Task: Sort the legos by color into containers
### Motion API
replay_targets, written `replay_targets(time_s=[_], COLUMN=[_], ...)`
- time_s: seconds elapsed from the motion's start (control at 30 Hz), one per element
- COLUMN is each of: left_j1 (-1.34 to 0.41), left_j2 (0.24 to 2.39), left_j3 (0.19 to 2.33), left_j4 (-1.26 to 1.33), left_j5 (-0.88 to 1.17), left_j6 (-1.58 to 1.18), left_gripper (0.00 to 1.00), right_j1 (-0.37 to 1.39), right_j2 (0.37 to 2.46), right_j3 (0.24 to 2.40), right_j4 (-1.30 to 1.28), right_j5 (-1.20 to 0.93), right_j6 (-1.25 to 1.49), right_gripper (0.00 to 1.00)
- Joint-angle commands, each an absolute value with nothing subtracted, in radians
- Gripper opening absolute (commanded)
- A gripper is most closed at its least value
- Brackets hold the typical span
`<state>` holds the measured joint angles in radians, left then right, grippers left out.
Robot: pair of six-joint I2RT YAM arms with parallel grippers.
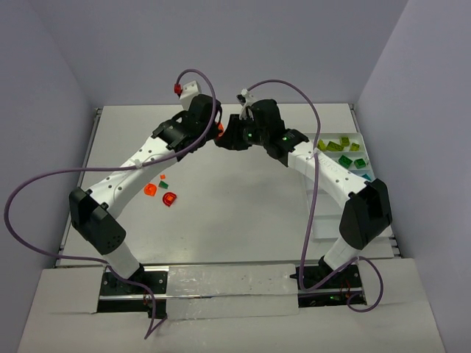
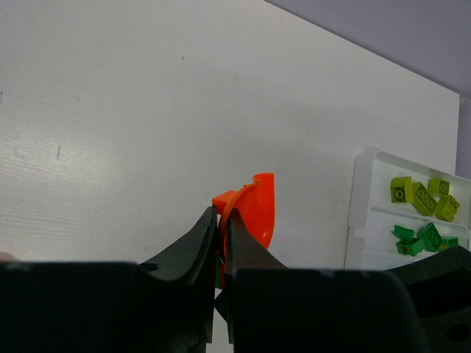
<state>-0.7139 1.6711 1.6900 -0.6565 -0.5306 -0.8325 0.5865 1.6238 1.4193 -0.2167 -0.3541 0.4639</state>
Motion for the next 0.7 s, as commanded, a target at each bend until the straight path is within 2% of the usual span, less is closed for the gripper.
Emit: replay_targets(time_s=[0.0, 0.67], left_j1=[-0.709, -0.641], left_j2=[1.671, 1.674], left_j3=[1.662, 1.616], left_j4=[-0.667, -0.67], left_j5=[-0.543, -0.527], left_j6=[-0.828, -0.842], left_gripper=[0.0, 0.0], right_j1=[0.592, 0.591], right_j2=[1.539, 1.446], right_j3=[1.45, 1.344], right_j4=[-0.147, -0.21], right_j5=[-0.36, -0.396], right_j6=[0.447, 0.38], right_gripper=[0.0, 0.0])
